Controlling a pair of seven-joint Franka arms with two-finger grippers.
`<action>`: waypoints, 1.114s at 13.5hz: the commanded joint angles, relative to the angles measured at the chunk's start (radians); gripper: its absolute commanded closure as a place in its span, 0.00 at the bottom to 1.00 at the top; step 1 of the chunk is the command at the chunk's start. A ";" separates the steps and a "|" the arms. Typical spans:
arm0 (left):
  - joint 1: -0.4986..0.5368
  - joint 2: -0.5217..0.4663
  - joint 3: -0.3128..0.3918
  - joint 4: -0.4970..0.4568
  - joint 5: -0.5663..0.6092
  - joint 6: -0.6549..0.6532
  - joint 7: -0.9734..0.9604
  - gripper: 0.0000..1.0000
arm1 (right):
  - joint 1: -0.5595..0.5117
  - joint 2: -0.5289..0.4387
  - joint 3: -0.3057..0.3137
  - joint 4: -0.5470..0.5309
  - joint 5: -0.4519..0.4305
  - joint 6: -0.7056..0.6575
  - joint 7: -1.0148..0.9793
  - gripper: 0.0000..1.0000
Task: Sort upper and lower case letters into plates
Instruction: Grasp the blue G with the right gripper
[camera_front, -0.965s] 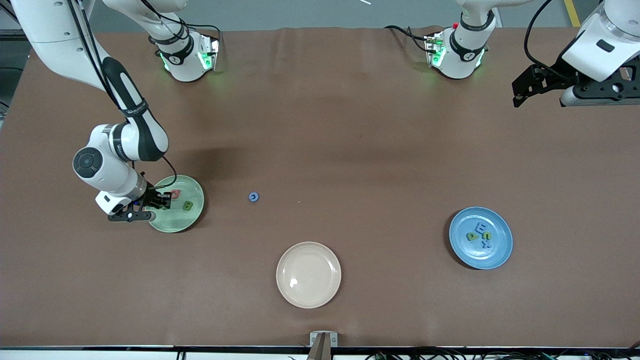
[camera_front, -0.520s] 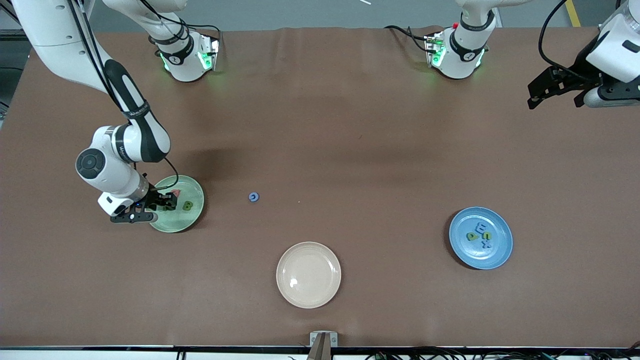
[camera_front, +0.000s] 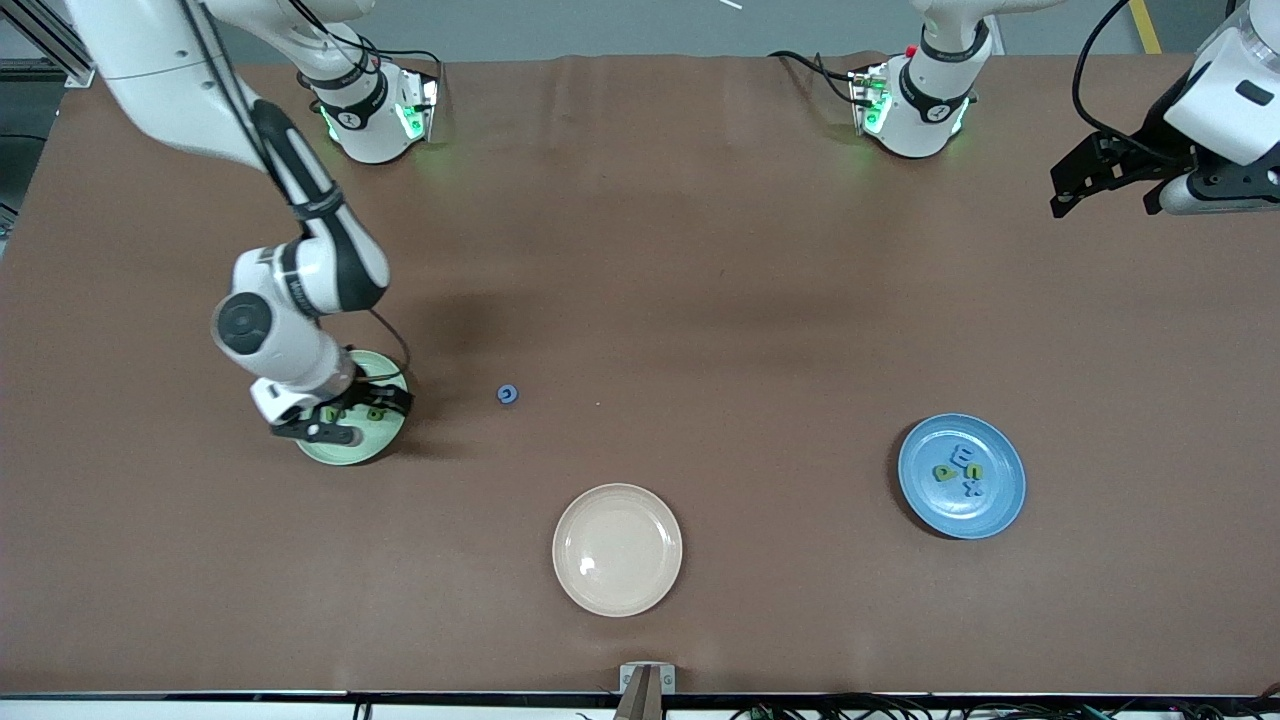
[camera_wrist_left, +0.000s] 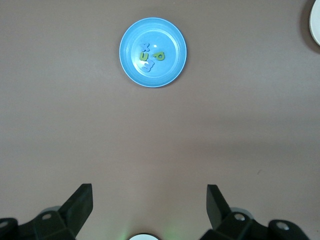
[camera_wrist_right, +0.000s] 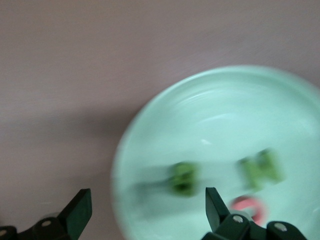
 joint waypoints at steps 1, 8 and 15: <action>0.004 -0.003 -0.004 0.004 0.015 -0.008 0.002 0.00 | 0.110 -0.017 -0.004 0.001 -0.003 -0.008 0.222 0.00; 0.003 -0.004 -0.006 0.002 0.015 -0.018 -0.001 0.00 | 0.247 0.079 -0.008 0.106 -0.007 -0.003 0.441 0.12; 0.003 -0.004 -0.006 0.004 0.015 -0.020 -0.003 0.00 | 0.267 0.150 -0.012 0.157 -0.018 0.000 0.470 0.22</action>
